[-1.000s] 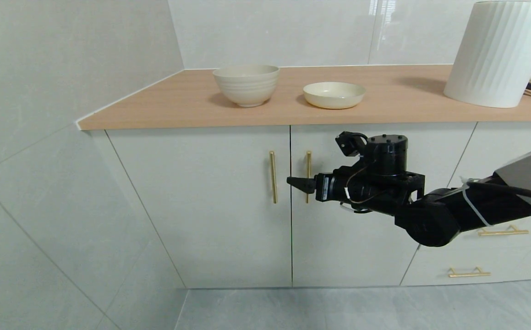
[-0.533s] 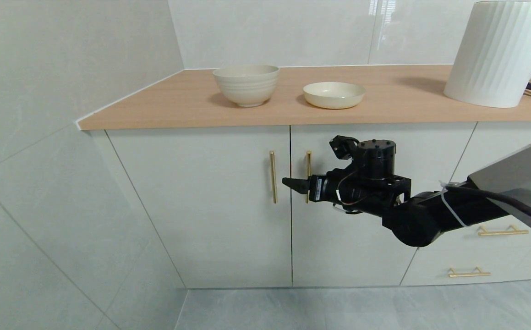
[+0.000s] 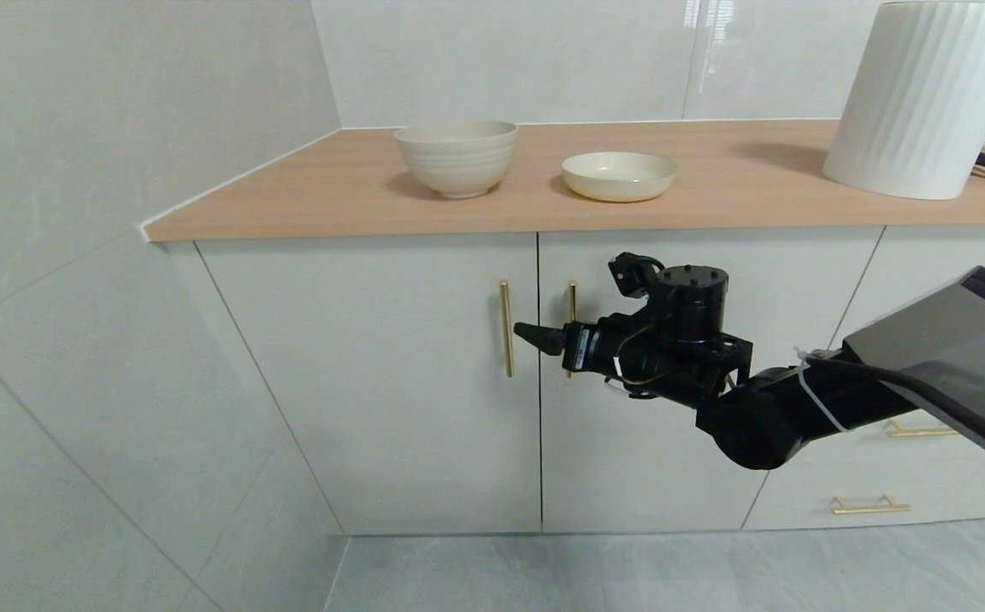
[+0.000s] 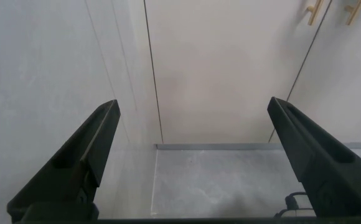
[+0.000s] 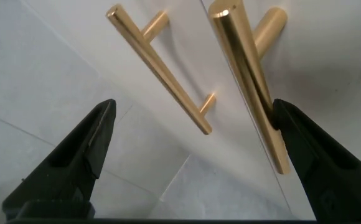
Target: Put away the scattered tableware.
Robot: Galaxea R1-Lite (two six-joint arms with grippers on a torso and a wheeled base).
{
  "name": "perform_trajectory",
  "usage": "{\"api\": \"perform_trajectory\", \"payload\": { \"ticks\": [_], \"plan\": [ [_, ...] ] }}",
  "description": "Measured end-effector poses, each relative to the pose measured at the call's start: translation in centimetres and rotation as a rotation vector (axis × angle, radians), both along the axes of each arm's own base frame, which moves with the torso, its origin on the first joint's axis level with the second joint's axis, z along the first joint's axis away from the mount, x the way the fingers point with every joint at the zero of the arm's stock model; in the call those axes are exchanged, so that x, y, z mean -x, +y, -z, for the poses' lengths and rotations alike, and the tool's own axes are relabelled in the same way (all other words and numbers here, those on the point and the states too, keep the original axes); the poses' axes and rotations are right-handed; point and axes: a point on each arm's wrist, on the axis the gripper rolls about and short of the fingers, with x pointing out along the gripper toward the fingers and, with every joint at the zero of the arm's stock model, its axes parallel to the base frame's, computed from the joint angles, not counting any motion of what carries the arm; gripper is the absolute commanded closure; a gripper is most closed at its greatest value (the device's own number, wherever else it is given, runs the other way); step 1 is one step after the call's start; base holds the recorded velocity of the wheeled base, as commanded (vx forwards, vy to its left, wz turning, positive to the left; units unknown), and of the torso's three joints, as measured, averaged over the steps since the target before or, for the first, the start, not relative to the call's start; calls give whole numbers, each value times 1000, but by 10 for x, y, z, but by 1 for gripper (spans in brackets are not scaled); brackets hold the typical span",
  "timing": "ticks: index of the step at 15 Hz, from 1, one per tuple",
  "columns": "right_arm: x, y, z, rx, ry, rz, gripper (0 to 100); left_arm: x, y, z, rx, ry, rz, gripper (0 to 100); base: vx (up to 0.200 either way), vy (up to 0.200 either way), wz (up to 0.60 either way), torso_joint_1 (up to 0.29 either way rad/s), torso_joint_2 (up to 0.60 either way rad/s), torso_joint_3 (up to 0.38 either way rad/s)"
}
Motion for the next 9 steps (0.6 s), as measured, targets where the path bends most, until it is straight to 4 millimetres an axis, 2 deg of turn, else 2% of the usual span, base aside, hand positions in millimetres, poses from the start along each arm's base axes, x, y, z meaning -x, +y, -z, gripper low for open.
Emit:
{"api": "perform_trajectory", "payload": {
  "ticks": [4, 9],
  "plan": [
    [13, 1, 4, 8, 21, -54, 0, 0, 0, 0, 0, 0, 0, 0, 0, 0, 0, 0, 0, 0],
    [42, -15, 2, 18, 77, -224, 0, 0, 0, 0, 0, 0, 0, 0, 0, 0, 0, 0, 0, 0]
  ]
}}
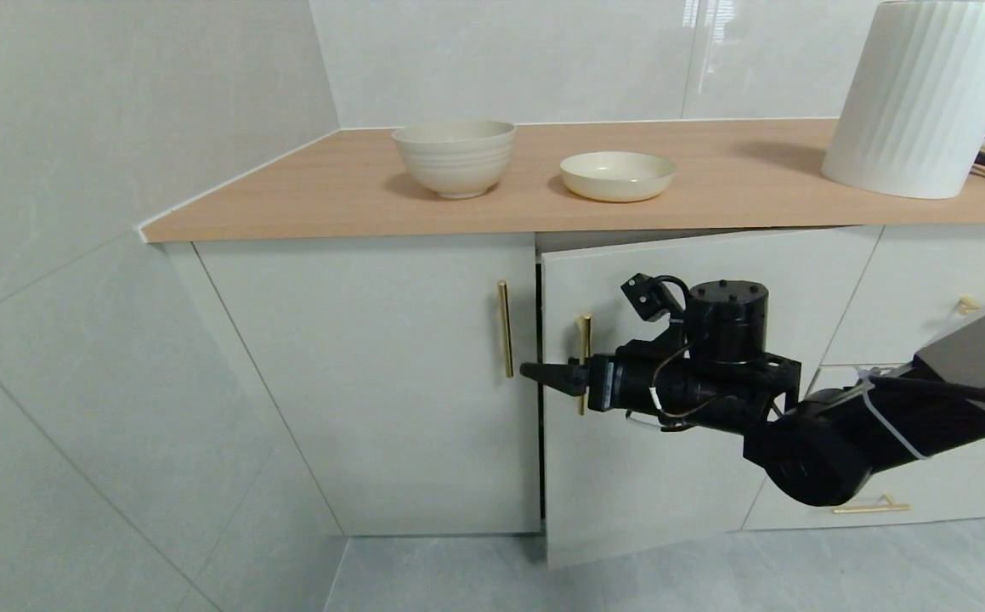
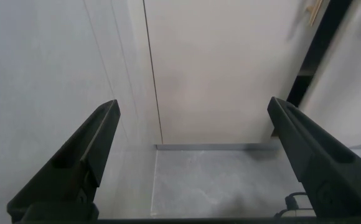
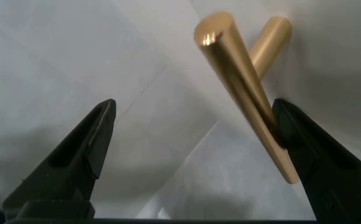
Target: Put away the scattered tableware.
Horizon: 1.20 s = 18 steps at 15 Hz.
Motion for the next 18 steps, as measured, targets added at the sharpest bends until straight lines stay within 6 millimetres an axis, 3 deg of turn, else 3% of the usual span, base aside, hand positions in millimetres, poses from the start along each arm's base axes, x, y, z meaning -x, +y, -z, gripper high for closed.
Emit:
{"api": "perform_trajectory", "payload": {
  "ticks": [13, 16, 18],
  "plan": [
    [57, -38, -3, -25, -16, -104, 0, 2, 0, -7, -5, -30, 12, 0, 0, 0, 0, 0, 0, 0],
    [71, -46, -2, -15, -8, -109, 0, 11, -3, -52, -11, -94, 144, 0, 0, 0, 0, 0, 0, 0],
    [78, -51, -2, -17, -12, -110, 0, 5, -5, -83, -10, -57, 219, 0, 0, 0, 0, 0, 0, 0]
  ]
}}
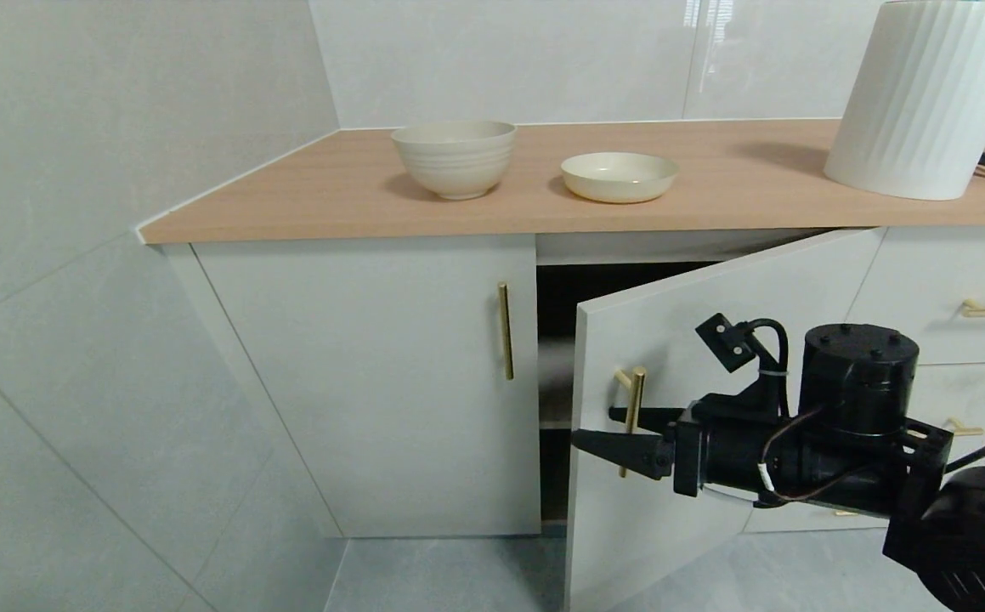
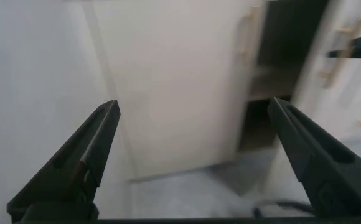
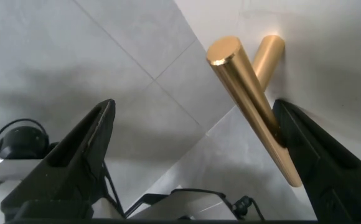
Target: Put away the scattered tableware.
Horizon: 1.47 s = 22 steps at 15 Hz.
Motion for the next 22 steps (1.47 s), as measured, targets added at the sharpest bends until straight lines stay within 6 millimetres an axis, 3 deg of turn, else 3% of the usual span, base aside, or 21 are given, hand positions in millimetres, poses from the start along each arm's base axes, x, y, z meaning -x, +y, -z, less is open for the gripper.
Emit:
{"api": "perform_trajectory", "payload": {
  "ticks": [1, 2, 6, 10, 13, 17, 19, 22],
  "plan": [
    [5, -3, 0, -4, -5, 0, 0, -10, -1, -17, -1, 40, 34, 0, 0, 0, 0, 0, 0, 0],
    [8, -5, -1, -8, -11, -1, 0, -24, -1, -33, -2, 80, 61, 100, 0, 0, 0, 0, 0, 0],
    [18, -12, -4, -10, -14, -1, 0, -109, -7, -81, -3, 190, 152, 100, 0, 0, 0, 0, 0, 0],
    [24, -17, -2, -11, -14, 2, 0, -201, -26, -87, 8, 160, 248, 100, 0, 0, 0, 0, 0, 0],
    [28, -20, -3, -15, -19, 4, 0, -240, -72, -68, 165, 212, 439, 100, 0, 0, 0, 0, 0, 0],
    [32, -23, -3, -15, -22, 4, 0, -277, -132, -24, 206, 284, 621, 100, 0, 0, 0, 0, 0, 0],
    [33, -23, -3, -14, -21, 4, 0, -287, -158, -5, 210, 255, 691, 100, 0, 0, 0, 0, 0, 0],
    [34, -24, -4, -16, -23, 4, 0, -286, -185, 24, 189, 330, 762, 100, 0, 0, 0, 0, 0, 0]
  ]
}}
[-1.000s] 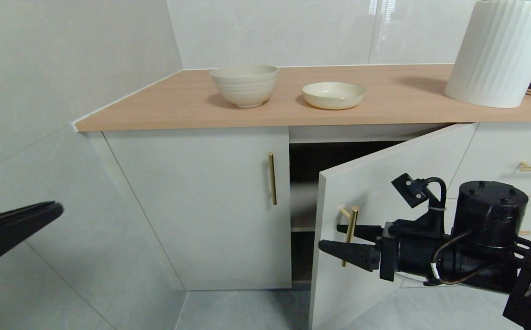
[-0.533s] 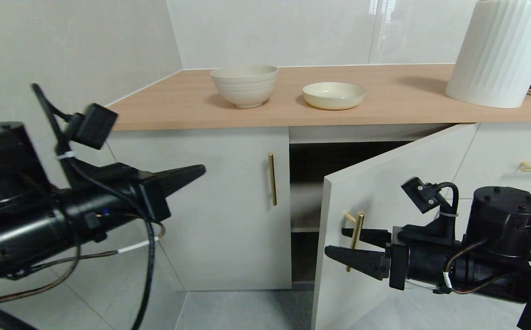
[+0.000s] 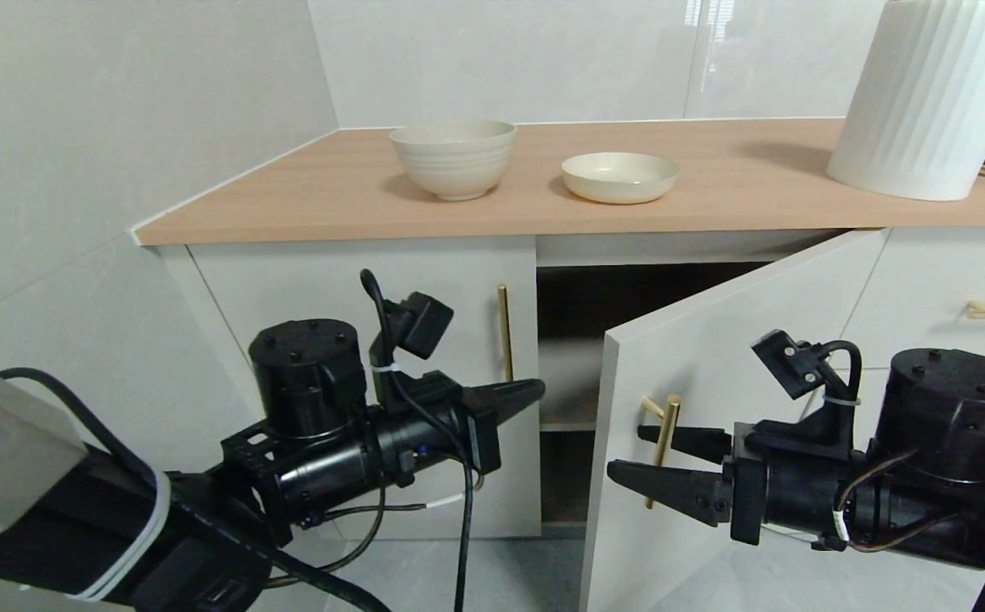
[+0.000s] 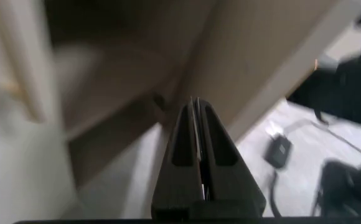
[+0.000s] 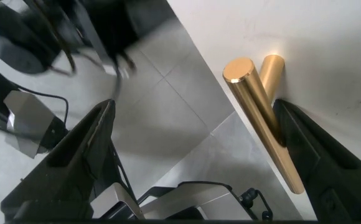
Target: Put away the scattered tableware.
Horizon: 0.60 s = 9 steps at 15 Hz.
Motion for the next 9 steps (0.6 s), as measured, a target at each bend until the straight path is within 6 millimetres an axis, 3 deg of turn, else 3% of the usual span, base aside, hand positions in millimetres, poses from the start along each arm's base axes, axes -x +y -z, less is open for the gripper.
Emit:
{"api": "perform_trajectory", "payload": {
  "ticks": [9],
  "plan": [
    [-2, -1, 0, 0, -1, 7, 0, -27, -56, 22, 6, -8, 75, 100, 0, 0, 0, 0, 0, 0]
  ]
}}
